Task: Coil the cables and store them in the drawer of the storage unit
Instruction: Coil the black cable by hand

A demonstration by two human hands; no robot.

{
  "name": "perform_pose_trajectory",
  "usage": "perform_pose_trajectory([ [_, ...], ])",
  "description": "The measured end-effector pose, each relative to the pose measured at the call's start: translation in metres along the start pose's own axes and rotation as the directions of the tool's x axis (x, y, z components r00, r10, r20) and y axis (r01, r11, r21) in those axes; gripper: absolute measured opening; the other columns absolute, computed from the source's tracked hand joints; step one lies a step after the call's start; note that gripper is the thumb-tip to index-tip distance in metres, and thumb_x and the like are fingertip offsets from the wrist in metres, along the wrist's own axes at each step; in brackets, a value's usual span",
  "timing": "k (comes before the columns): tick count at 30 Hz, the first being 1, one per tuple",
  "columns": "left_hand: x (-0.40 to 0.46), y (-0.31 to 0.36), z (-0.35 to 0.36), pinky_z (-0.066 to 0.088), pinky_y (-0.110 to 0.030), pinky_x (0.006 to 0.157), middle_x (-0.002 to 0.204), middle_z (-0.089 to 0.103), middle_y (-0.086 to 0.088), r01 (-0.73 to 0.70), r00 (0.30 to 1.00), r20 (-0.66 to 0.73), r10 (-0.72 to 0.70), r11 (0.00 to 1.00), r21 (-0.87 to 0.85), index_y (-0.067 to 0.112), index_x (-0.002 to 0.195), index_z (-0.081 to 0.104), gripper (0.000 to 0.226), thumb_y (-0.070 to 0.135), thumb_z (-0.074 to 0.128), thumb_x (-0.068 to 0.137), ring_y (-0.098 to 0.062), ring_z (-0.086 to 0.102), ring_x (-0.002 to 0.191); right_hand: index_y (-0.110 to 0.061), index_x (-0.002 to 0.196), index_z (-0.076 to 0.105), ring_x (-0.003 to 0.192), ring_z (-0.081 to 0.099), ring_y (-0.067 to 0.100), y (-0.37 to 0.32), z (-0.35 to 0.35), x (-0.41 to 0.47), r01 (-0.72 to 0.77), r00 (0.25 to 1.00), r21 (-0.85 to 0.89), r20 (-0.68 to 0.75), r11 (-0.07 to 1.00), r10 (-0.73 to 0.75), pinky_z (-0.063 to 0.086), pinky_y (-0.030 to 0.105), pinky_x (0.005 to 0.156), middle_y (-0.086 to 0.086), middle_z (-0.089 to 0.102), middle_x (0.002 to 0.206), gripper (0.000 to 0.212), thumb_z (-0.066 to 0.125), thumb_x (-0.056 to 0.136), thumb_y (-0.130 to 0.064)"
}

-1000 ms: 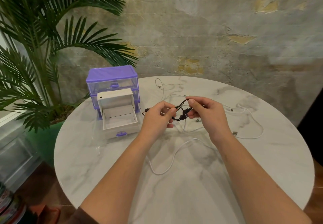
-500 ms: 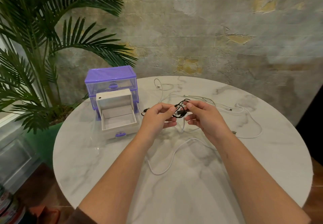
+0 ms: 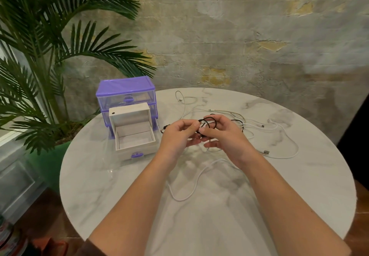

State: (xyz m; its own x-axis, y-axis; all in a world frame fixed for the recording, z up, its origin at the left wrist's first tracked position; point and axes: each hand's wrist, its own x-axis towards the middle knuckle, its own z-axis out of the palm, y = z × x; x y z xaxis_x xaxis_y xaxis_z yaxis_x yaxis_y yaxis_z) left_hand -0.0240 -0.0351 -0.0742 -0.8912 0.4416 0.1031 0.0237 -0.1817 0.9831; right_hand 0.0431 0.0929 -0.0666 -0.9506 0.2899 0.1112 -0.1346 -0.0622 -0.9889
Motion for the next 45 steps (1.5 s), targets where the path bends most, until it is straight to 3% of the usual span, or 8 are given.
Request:
perform_pose_trajectory([
  [6,0.003,-0.003,0.001,0.055,-0.021,0.065,0.082,0.064,-0.005,-0.059,0.996,-0.069,0.064,0.995,0.075,0.008,0.097,0.07,0.009,0.014,0.065,0.091,-0.007,0.063,0.064,-0.01,0.119,0.054,0.068,0.066,0.018,0.002,0.0,0.001,-0.014,1.0,0.034,0.008,0.999,0.014,0.055,0.032,0.066,0.002,0.059,0.091,0.047,0.07,0.079,0.009],
  [12,0.006,-0.002,-0.001,0.058,-0.022,0.072,0.08,0.064,-0.004,-0.057,0.987,-0.153,0.052,0.998,-0.028,0.003,0.109,0.066,0.02,0.015,0.061,0.093,-0.005,0.062,0.061,-0.034,0.139,0.036,0.09,0.062,0.023,0.006,0.002,0.001,-0.024,0.996,-0.264,-0.093,0.964,-0.001,0.054,0.021,0.057,0.004,0.039,0.128,0.088,0.082,0.072,-0.001],
  [16,0.008,-0.001,-0.004,0.057,-0.02,0.071,0.081,0.064,-0.002,-0.065,0.98,-0.192,0.05,0.995,-0.073,0.006,0.105,0.064,0.015,0.015,0.059,0.095,-0.006,0.062,0.064,-0.026,0.133,0.046,0.065,0.058,0.015,0.002,0.002,-0.002,-0.08,0.994,-0.338,-0.103,0.938,0.048,0.053,0.021,0.057,0.005,0.046,0.126,0.069,0.077,0.077,0.0],
  [23,0.003,0.005,-0.002,0.06,-0.027,0.073,0.087,0.063,-0.007,-0.025,0.998,-0.051,0.025,1.0,-0.011,0.011,0.121,0.06,0.028,0.003,0.046,0.098,-0.016,0.064,0.075,-0.01,0.112,0.068,0.062,0.058,0.013,0.003,-0.004,0.003,-0.059,0.991,-0.24,-0.129,0.969,0.029,0.053,0.02,0.059,0.0,0.058,0.09,0.035,0.074,0.08,0.001],
  [28,0.001,0.006,0.0,0.06,-0.035,0.072,0.08,0.063,-0.007,-0.02,0.996,-0.09,0.017,0.999,-0.034,0.007,0.114,0.06,0.024,0.018,0.063,0.093,-0.016,0.066,0.065,-0.015,0.112,0.071,0.071,0.058,0.008,0.001,-0.005,0.003,-0.055,0.992,-0.239,-0.125,0.969,0.026,0.048,0.019,0.062,-0.004,0.059,0.085,0.032,0.071,0.083,-0.003],
  [33,0.001,0.003,0.0,0.059,-0.029,0.065,0.076,0.065,-0.008,-0.035,0.996,-0.087,0.036,0.999,0.017,0.005,0.108,0.063,0.021,0.019,0.063,0.093,-0.017,0.069,0.064,-0.023,0.104,0.075,0.069,0.054,-0.006,-0.001,-0.005,0.0,0.041,0.981,-0.38,-0.16,0.924,-0.109,0.038,0.017,0.069,-0.012,0.062,0.084,0.021,0.071,0.085,-0.015],
  [37,0.002,0.002,-0.002,0.058,-0.028,0.068,0.082,0.067,-0.005,-0.044,0.994,-0.099,0.045,0.999,0.021,0.005,0.102,0.064,0.016,0.018,0.063,0.092,-0.014,0.067,0.074,-0.02,0.095,0.076,0.064,0.053,0.01,0.0,0.001,0.002,0.101,0.967,-0.407,-0.175,0.908,-0.186,0.044,0.022,0.064,-0.011,0.064,0.073,0.012,0.073,0.084,-0.016],
  [45,-0.002,0.011,-0.002,0.057,-0.023,0.071,0.081,0.06,-0.005,0.213,0.972,0.144,-0.184,0.952,-0.218,0.011,0.086,0.063,0.012,0.021,0.062,0.093,-0.013,0.061,0.08,-0.023,0.089,0.074,0.077,0.06,-0.001,0.0,-0.002,0.003,0.248,0.871,-0.595,-0.209,0.765,-0.445,0.042,0.008,0.07,-0.008,0.063,0.092,0.018,0.069,0.085,-0.006],
])
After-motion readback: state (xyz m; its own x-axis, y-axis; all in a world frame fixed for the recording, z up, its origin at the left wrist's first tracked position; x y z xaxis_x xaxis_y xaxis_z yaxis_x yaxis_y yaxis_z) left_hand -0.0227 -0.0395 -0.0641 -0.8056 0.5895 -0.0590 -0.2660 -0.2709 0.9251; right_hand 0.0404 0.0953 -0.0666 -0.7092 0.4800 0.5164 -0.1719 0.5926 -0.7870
